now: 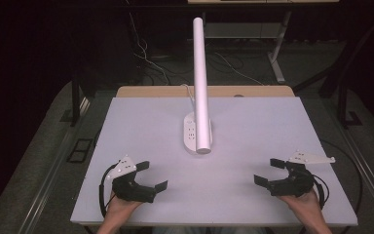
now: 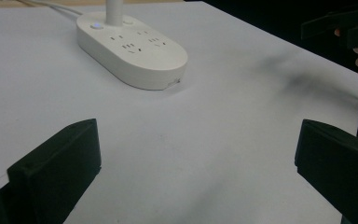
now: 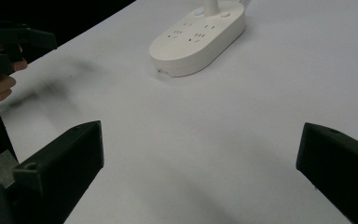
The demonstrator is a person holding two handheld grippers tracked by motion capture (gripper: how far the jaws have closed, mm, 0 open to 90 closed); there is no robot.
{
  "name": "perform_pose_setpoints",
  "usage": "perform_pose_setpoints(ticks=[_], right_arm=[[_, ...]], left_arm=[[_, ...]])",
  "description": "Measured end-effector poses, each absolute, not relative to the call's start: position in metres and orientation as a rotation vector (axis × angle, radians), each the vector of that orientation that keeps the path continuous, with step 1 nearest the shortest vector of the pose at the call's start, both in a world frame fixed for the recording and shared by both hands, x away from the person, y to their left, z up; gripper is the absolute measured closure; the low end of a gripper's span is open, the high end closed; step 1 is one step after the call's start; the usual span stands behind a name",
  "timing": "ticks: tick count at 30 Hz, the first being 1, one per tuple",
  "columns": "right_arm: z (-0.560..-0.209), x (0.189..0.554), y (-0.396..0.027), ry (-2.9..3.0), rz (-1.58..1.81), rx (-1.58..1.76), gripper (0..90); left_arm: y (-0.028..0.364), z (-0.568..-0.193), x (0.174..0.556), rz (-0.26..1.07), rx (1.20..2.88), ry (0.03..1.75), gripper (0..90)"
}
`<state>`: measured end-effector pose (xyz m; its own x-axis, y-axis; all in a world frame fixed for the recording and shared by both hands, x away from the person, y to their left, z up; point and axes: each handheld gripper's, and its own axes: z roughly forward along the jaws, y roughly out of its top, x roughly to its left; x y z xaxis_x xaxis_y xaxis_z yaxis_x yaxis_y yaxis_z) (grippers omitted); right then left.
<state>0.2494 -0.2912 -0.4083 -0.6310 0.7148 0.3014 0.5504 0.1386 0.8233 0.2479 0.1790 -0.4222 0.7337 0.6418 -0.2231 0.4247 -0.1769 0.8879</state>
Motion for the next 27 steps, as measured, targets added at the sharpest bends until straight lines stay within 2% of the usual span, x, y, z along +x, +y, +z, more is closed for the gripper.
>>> perform_pose_setpoints(ticks=[27], right_arm=[[-0.4123, 0.2482, -0.2958, 2.304, 1.482, 1.275, 0.0]], left_arm=[[0.1697, -0.4168, 0.2450, 0.231, 1.890, 0.803, 0.0]])
